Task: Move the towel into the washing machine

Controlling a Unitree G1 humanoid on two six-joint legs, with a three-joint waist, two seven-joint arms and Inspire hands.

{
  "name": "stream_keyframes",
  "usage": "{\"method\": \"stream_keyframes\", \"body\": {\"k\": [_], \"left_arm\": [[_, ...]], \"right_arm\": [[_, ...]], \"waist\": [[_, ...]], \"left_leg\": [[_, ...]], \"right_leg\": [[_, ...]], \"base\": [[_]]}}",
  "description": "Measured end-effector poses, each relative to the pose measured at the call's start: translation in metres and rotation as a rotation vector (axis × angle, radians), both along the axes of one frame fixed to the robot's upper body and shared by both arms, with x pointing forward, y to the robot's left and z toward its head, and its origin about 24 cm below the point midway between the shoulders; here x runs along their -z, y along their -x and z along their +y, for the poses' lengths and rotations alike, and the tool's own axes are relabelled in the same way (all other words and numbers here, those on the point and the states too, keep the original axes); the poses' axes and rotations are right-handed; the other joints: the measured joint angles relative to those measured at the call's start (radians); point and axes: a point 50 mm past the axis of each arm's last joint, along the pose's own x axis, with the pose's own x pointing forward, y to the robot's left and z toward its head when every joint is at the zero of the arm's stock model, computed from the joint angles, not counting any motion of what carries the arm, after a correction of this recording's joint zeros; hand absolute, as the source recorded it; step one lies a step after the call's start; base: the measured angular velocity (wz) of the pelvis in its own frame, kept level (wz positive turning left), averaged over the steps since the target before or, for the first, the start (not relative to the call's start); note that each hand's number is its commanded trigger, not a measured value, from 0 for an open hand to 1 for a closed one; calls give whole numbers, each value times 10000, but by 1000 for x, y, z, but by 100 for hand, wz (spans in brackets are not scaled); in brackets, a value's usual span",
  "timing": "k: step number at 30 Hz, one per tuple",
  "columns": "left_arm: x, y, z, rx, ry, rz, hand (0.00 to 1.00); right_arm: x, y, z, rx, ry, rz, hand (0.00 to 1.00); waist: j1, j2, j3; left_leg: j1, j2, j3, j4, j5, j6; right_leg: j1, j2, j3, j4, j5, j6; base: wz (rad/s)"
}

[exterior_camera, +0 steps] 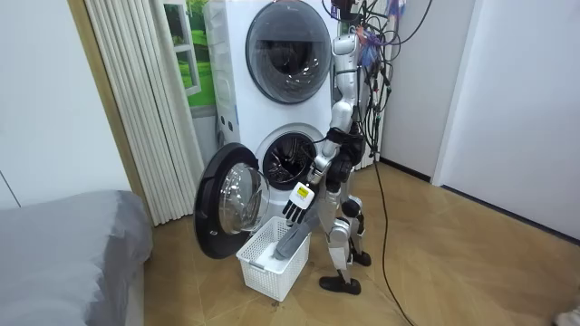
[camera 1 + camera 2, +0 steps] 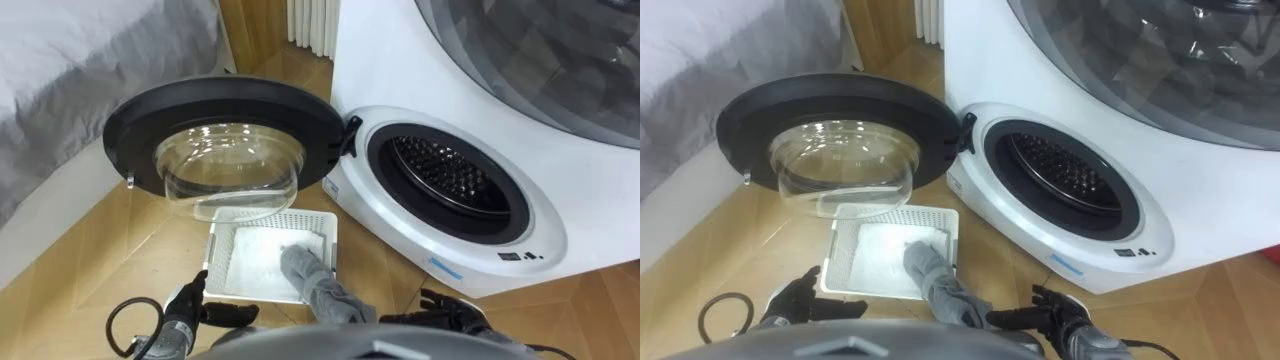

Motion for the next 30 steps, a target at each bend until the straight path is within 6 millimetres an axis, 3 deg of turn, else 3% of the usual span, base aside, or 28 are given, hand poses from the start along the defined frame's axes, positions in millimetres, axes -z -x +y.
{"method": "stream_keyframes", "body": {"k": [10, 15, 23, 28, 29, 30], "left_arm": [[0, 0, -2, 6, 14, -4, 0], [-1, -4, -2, 200, -258, -171, 0], [-6, -30, -10, 2127, -1031, -789, 0], [-11, -57, -24, 3863, -1525, -1332, 0], [-12, -68, -28, 4335, -1719, -1500, 0], [-15, -79, -33, 4888, -1931, -1674, 0]], "right_arm": [[0, 1, -1, 251, 60, -17, 0], [0, 0, -1, 333, 93, -67, 0], [-3, -14, 1, -375, 257, -513, 0], [-6, -35, 4, -825, 342, -933, 0], [-8, -45, 6, -967, 404, -1072, 0], [-11, -56, 7, -1195, 489, -1292, 0]], "waist": [[-2, 112, 5], [-3, 111, -32], [-27, 71, 7], [-85, 108, 164], [-142, 127, 277], [-224, 166, 331]], "left_leg": [[-45, 2, 0, 1, 0, 0], [-382, -9, -11, 53, 2, 0], [-1082, -7, -95, 344, 3, 3], [-1891, 12, -102, 783, 8, 11], [-2176, 22, -104, 1028, 7, 12], [-2519, 44, -95, 1190, 6, 14]], "right_leg": [[-71, -1, 2, 3, 0, 0], [-314, 0, 6, 29, 0, -1], [-891, -26, -110, 107, 2, -4], [-1728, -69, -89, 585, -11, -34], [-2052, -100, -77, 898, -63, -96], [-2442, -112, -25, 1161, -83, -114]], "base": [[0], [0], [4], [0], [0], [0]]}}
